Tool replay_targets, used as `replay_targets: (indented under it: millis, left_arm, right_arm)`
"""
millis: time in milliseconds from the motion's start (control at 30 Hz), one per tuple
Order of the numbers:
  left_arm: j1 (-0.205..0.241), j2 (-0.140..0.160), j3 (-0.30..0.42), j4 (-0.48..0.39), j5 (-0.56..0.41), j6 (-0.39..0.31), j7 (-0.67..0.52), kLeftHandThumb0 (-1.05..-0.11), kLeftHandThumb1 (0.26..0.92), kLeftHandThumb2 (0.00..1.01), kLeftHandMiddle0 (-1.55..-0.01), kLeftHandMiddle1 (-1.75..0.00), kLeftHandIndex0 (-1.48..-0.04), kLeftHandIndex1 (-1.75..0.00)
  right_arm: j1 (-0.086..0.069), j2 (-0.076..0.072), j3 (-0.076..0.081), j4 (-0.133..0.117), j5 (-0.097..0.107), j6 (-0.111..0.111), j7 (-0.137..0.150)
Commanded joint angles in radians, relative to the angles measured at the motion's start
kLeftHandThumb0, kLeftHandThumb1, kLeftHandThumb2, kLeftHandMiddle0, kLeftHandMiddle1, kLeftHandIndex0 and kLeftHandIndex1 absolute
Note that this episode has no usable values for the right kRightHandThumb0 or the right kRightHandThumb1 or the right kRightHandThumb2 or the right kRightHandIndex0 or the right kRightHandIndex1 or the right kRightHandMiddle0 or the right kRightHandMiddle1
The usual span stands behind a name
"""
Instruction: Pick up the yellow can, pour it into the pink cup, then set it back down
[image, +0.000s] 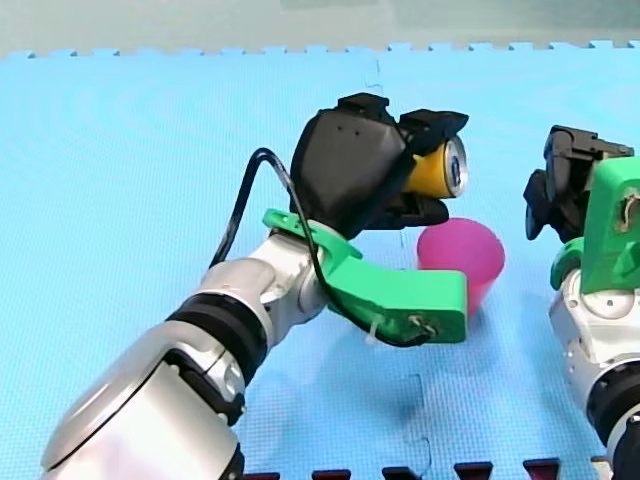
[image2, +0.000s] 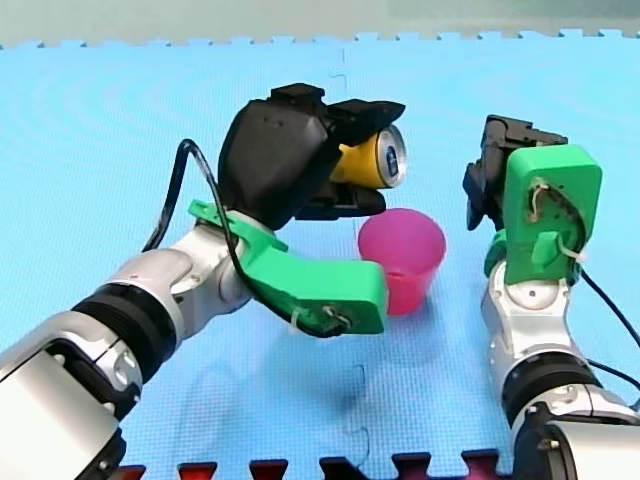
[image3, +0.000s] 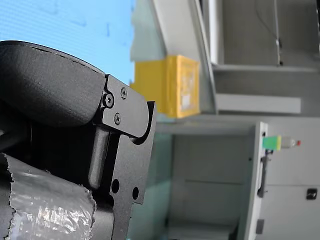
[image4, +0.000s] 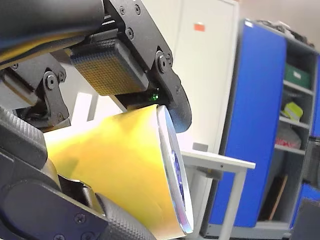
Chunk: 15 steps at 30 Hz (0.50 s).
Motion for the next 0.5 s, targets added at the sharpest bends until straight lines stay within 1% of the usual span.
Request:
replay_targets:
  millis: [0, 67, 100, 133, 200, 233, 267, 333, 400, 433, 467]
  left_arm:
    - [-0.015, 0.005, 0.003, -0.003, -0.006, 0.004, 0.001, -0.360, 0.862, 0.00, -0.99, -0.17, -1.17, -0.02]
    - [-0.012, 0.005, 0.018, -0.005, -0.025, -0.001, -0.011, -0.360, 0.862, 0.00, -0.99, -0.12, -1.18, -0.02]
    - [-0.009, 0.006, 0.026, -0.006, -0.034, -0.005, -0.017, -0.361, 0.863, 0.00, -1.01, -0.11, -1.18, -0.02]
    - [-0.006, 0.008, 0.036, -0.009, -0.046, -0.015, -0.021, -0.362, 0.864, 0.00, -1.02, -0.11, -1.17, -0.01]
    - [0.000, 0.011, 0.053, -0.015, -0.067, -0.033, -0.028, -0.364, 0.868, 0.00, -1.11, -0.14, -1.17, -0.01]
    - [0.001, 0.012, 0.057, -0.016, -0.072, -0.038, -0.030, -0.365, 0.869, 0.00, -1.13, -0.14, -1.17, -0.01]
    - [0.002, 0.013, 0.059, -0.017, -0.073, -0.040, -0.030, -0.366, 0.870, 0.00, -1.14, -0.14, -1.17, -0.01]
    - [0.003, 0.014, 0.058, -0.017, -0.073, -0.038, -0.026, -0.367, 0.872, 0.00, -1.16, -0.14, -1.11, 0.00]
    - [0.006, 0.018, 0.057, -0.017, -0.070, -0.034, -0.016, -0.369, 0.875, 0.00, -1.20, -0.15, -0.96, 0.00]
    - [0.009, 0.019, 0.061, -0.016, -0.073, -0.034, -0.015, -0.370, 0.876, 0.00, -1.21, -0.16, -0.92, 0.00]
    - [0.012, 0.018, 0.071, -0.015, -0.084, -0.038, -0.018, -0.370, 0.877, 0.00, -1.22, -0.17, -0.90, 0.00]
  right_arm:
    - [-0.016, 0.010, -0.004, 0.003, 0.002, 0.004, -0.032]
    - [-0.025, 0.029, -0.012, 0.004, 0.011, 0.018, -0.066]
    - [-0.027, 0.035, -0.014, 0.005, 0.013, 0.022, -0.082]
    - [-0.029, 0.040, -0.014, 0.005, 0.012, 0.025, -0.098]
    - [-0.030, 0.049, -0.011, 0.005, 0.004, 0.026, -0.137]
    - [-0.030, 0.052, -0.008, 0.005, -0.001, 0.027, -0.156]
    - [-0.031, 0.057, -0.002, 0.005, -0.009, 0.029, -0.183]
    - [-0.032, 0.069, 0.012, 0.005, -0.028, 0.031, -0.232]
    - [-0.031, 0.082, 0.030, 0.004, -0.051, 0.023, -0.286]
    - [-0.031, 0.084, 0.033, 0.003, -0.056, 0.018, -0.299]
    - [-0.024, 0.033, 0.010, 0.004, -0.019, 0.043, -0.163]
